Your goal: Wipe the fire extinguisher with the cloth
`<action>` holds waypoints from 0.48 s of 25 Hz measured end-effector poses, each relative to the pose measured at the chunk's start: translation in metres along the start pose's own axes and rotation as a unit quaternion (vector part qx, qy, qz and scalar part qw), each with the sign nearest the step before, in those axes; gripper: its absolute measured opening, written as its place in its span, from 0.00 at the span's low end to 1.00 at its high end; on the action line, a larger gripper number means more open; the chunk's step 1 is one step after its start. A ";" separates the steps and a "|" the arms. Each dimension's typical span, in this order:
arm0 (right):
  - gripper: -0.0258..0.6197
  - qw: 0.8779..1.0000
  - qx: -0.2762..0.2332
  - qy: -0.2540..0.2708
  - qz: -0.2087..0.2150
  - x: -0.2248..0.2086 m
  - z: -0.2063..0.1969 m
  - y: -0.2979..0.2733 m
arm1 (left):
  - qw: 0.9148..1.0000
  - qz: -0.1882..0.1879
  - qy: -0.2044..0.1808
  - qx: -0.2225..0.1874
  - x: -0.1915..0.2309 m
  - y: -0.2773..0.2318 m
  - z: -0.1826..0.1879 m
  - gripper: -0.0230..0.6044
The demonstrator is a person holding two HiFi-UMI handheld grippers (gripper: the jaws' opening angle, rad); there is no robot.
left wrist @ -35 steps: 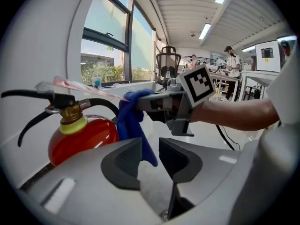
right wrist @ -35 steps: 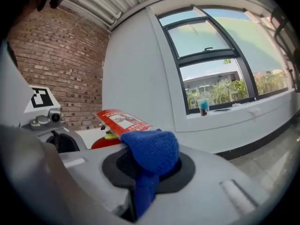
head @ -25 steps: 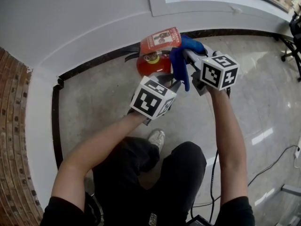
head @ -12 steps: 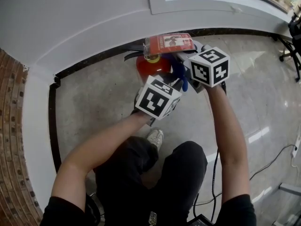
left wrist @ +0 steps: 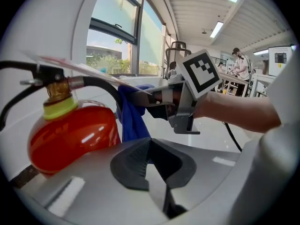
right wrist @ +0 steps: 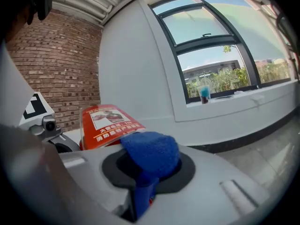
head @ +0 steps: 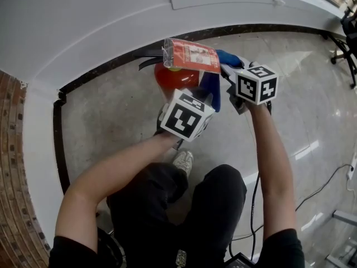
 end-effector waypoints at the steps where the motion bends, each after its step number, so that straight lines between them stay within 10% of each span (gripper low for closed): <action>1: 0.12 1.000 0.007 -0.004 -0.003 -0.003 -0.008 -0.002 | 1.000 -0.003 -0.004 0.008 -0.002 -0.005 -0.003 0.05; 12: 0.12 0.996 0.070 -0.057 -0.004 -0.019 -0.095 -0.047 | 0.996 -0.046 -0.034 0.075 -0.001 -0.054 -0.063 0.04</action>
Point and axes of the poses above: the fingertips, and each gripper's own axes: y backward along the fingers, x to its left, z out of its top, the point moved 5 cm from there along y, backward along the fingers, and after that the axes turned 6 degrees about x, right-handed, at the moved point
